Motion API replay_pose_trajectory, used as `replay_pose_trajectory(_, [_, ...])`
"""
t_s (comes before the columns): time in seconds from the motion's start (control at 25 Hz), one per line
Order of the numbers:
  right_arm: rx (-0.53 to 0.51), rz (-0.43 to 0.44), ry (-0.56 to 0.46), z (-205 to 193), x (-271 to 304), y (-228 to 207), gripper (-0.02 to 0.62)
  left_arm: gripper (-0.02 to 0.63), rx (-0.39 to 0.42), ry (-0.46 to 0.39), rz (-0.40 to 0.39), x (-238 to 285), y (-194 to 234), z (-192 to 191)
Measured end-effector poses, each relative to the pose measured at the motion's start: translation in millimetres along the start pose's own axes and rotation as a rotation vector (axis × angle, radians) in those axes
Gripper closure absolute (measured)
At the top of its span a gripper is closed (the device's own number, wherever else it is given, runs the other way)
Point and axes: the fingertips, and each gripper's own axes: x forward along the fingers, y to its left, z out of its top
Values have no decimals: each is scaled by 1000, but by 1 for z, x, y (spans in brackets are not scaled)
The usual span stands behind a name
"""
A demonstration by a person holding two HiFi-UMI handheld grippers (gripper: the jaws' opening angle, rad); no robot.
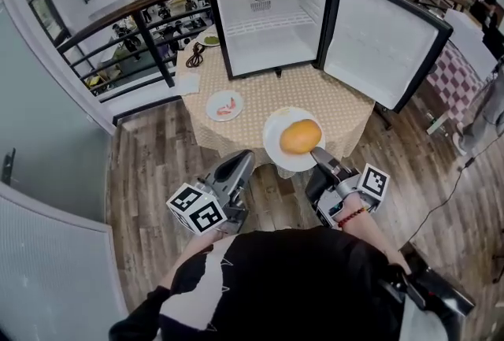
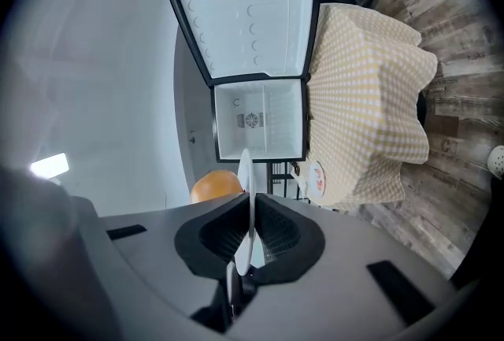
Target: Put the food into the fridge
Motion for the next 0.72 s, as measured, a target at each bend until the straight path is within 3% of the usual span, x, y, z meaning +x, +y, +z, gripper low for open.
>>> replay_pose_trajectory(0.44, [-32,-6,14,87,42,1,571,592,15,-13,-20,101,34,10])
replay_pose_trajectory(0.72, [-36,-2,29,118,60,-3,571,592,5,0,-6,132,48,3])
